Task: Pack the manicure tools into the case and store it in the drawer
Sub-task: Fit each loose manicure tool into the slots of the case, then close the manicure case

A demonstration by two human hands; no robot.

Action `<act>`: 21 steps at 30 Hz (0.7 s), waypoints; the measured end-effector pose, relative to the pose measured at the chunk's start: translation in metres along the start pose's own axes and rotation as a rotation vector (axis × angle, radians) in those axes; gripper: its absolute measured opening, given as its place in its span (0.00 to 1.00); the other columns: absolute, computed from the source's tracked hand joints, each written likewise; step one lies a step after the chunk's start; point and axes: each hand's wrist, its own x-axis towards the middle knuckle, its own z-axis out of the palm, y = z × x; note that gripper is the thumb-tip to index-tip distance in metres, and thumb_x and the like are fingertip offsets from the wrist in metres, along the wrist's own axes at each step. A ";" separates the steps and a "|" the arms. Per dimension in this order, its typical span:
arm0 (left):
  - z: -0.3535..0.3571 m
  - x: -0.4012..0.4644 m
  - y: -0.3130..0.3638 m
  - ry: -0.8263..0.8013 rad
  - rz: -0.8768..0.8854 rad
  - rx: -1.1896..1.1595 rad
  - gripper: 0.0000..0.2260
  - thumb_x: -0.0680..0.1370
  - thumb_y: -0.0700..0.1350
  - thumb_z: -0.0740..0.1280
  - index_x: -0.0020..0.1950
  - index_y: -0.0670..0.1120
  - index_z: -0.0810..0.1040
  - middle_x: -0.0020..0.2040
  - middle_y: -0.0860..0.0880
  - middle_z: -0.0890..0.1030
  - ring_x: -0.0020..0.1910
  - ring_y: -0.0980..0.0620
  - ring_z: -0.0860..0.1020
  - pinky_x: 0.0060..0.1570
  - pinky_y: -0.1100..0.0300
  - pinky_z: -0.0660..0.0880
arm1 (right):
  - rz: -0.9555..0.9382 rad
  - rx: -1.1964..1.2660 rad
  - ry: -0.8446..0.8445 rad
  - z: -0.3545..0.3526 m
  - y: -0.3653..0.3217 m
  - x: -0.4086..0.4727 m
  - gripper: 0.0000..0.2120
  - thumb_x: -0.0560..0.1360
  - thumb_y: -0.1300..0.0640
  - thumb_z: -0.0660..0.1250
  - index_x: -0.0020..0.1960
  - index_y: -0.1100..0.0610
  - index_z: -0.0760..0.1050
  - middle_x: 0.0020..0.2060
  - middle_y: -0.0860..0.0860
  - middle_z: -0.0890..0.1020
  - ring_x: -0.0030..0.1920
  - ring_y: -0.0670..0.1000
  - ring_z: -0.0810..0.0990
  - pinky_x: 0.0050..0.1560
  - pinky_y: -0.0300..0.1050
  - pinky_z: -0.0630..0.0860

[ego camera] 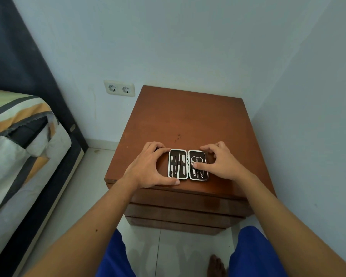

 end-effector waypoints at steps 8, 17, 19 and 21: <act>0.001 0.000 0.000 0.017 0.004 0.009 0.53 0.60 0.78 0.75 0.78 0.52 0.71 0.70 0.59 0.67 0.72 0.61 0.63 0.73 0.52 0.71 | 0.032 0.331 -0.129 -0.003 -0.010 0.005 0.30 0.69 0.54 0.83 0.65 0.49 0.72 0.54 0.47 0.86 0.51 0.47 0.87 0.59 0.50 0.83; 0.001 0.000 -0.001 0.005 -0.004 0.015 0.52 0.60 0.80 0.73 0.78 0.55 0.70 0.72 0.60 0.66 0.73 0.62 0.62 0.72 0.55 0.71 | 0.172 0.342 -0.111 -0.036 -0.024 0.049 0.36 0.66 0.66 0.84 0.70 0.59 0.72 0.57 0.55 0.85 0.53 0.55 0.87 0.51 0.49 0.84; 0.001 0.000 -0.001 -0.001 0.000 0.008 0.50 0.61 0.80 0.74 0.77 0.56 0.71 0.73 0.60 0.66 0.73 0.62 0.62 0.72 0.56 0.70 | 0.111 0.283 -0.078 -0.040 -0.028 0.059 0.35 0.66 0.65 0.84 0.70 0.59 0.75 0.56 0.54 0.85 0.54 0.54 0.87 0.57 0.52 0.83; 0.000 -0.001 -0.001 0.002 0.004 -0.008 0.49 0.61 0.79 0.74 0.76 0.57 0.73 0.72 0.61 0.67 0.73 0.63 0.61 0.72 0.57 0.69 | 0.019 0.202 -0.069 -0.042 -0.036 0.063 0.31 0.67 0.63 0.83 0.68 0.55 0.79 0.55 0.50 0.86 0.55 0.51 0.86 0.62 0.50 0.81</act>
